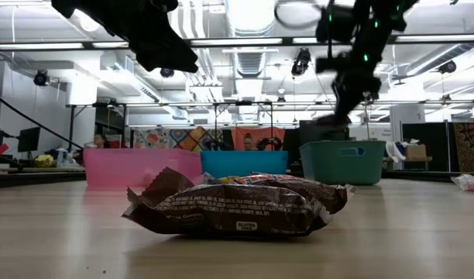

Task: Sort candy
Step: Put the brown candy into the green bin

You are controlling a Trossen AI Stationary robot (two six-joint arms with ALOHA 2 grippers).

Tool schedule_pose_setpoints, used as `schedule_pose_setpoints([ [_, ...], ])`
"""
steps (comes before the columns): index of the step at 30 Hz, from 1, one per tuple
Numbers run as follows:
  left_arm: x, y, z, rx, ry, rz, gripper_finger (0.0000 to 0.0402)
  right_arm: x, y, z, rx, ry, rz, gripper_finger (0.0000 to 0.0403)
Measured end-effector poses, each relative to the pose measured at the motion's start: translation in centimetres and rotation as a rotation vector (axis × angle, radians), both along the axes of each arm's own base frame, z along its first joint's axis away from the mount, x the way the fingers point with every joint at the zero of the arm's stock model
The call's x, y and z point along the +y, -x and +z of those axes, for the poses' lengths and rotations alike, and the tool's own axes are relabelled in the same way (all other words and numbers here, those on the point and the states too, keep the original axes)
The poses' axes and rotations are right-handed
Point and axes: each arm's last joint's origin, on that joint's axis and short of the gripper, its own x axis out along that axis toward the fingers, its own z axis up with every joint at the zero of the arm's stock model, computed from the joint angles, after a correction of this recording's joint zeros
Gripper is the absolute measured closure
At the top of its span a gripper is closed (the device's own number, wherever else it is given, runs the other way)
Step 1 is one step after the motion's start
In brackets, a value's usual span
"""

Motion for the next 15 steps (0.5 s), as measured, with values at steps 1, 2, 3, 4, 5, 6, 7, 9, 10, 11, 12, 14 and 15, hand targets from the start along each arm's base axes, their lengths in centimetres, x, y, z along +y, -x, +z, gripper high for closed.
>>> schedule_pose_setpoints([
  [1,0.0,0.0,0.0,0.000,0.000,0.000,0.0233,-0.5,0.4,-0.5,0.017,-0.001,-0.014,0.0356],
  [2,0.0,0.0,0.0,0.000,0.000,0.000,0.0233,-0.9,0.7,-1.0,0.029,-0.003,-0.028,0.0356],
  [3,0.0,0.0,0.0,0.000,0.000,0.000,0.0233,-1.3,1.0,-1.4,0.036,-0.002,-0.040,0.0356],
  [4,0.0,0.0,0.0,0.000,0.000,0.000,0.0233,-1.7,1.3,-1.7,0.036,-0.005,-0.051,0.0356],
  [5,0.0,0.0,0.0,0.000,0.000,0.000,0.0233,-1.9,1.5,-2.0,0.030,-0.012,-0.055,0.0356],
  [6,0.0,0.0,0.0,0.000,0.000,0.000,0.0233,-2.2,1.7,-2.4,0.023,-0.019,-0.060,0.0356],
  [7,0.0,0.0,0.0,0.000,0.000,0.000,0.0233,-2.3,1.8,-2.7,0.019,-0.025,-0.063,0.0356],
  [9,0.0,0.0,0.0,0.000,0.000,0.000,0.0233,-2.6,2.1,-3.2,0.013,-0.022,-0.067,0.0356],
  [10,0.0,0.0,0.0,0.000,0.000,0.000,0.0233,-2.7,2.1,-3.4,0.006,-0.017,-0.067,0.0356],
  [11,0.0,0.0,0.0,0.000,0.000,0.000,0.0233,-2.7,2.1,-3.5,-0.001,-0.013,-0.067,0.0356],
  [12,0.0,0.0,0.0,0.000,0.000,0.001,0.0233,-2.8,2.1,-3.7,-0.006,-0.009,-0.066,0.0356],
  [14,0.0,0.0,0.0,0.000,0.000,0.001,0.0233,-2.8,2.1,-3.8,-0.019,0.001,-0.063,0.0354],
  [15,0.0,0.0,0.0,0.000,0.000,0.001,0.0233,-2.9,2.0,-3.8,-0.024,0.004,-0.063,0.0352],
])
